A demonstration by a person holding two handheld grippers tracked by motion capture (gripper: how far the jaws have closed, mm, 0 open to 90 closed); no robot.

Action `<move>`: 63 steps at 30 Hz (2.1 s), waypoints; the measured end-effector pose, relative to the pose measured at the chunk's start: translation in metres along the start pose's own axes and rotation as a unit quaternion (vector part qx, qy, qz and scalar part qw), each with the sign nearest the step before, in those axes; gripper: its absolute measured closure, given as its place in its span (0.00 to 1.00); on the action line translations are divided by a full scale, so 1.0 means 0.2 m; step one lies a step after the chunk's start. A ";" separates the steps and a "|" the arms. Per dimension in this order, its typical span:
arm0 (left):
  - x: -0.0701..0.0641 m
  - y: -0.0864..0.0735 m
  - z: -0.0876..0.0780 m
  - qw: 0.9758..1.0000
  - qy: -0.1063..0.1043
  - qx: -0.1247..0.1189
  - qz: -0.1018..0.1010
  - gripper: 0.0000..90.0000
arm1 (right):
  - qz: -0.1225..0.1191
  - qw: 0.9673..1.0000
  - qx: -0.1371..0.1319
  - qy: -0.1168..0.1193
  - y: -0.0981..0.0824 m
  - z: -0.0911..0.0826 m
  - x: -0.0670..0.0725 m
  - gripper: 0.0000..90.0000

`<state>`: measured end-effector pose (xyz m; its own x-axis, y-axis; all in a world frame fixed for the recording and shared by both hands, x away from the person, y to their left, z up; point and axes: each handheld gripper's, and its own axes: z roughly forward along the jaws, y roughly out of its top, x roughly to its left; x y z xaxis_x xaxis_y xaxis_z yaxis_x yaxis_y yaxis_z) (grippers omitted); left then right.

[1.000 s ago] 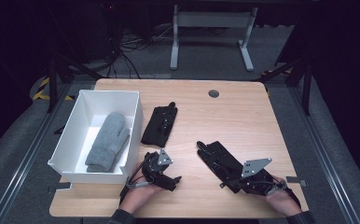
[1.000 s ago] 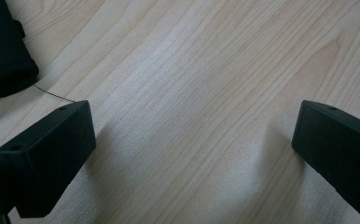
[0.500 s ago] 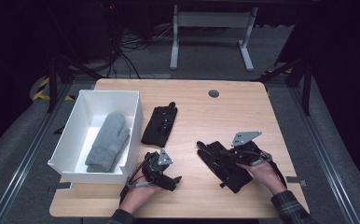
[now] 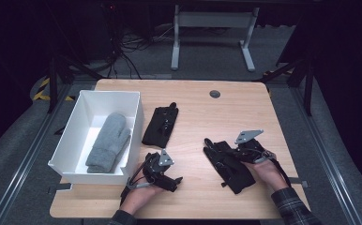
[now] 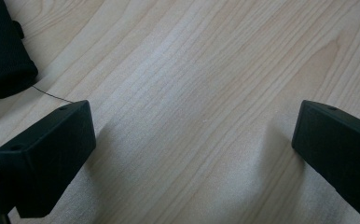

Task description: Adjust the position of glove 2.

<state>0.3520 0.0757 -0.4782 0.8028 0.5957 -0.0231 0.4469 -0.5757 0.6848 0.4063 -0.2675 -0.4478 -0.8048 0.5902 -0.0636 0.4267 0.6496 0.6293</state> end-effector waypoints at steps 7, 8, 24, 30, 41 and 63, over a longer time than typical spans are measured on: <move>0.00 0.00 0.00 1.000 0.000 0.000 0.000 0.00 | 0.022 1.000 0.007 -0.017 -0.09 -0.08 -0.06 1.00; 0.00 0.00 0.00 1.000 0.000 0.000 0.000 0.00 | 0.022 1.000 0.007 -0.017 -0.09 -0.08 -0.06 1.00; 0.00 0.00 0.00 1.000 0.001 0.000 0.000 0.00 | 0.112 0.987 -0.063 -0.096 -0.27 -0.25 -0.18 0.46; 0.00 0.00 0.00 1.000 0.001 0.000 -0.001 0.00 | 0.123 0.980 -0.067 -0.141 -0.33 -0.24 -0.22 0.35; -0.01 0.02 0.00 1.000 0.009 0.011 -0.011 0.01 | 0.159 0.977 -0.064 -0.125 -0.40 -0.18 -0.26 0.17; 0.20 0.32 0.00 0.993 0.070 -0.013 -0.094 0.92 | 0.159 0.977 -0.063 -0.129 -0.40 -0.18 -0.25 0.17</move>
<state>0.4130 0.0630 -0.4355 0.6426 0.7644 -0.0525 0.5720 -0.4331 0.6966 0.3986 -0.3661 -0.4670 -0.5025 0.8639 -0.0324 0.5708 0.3597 0.7381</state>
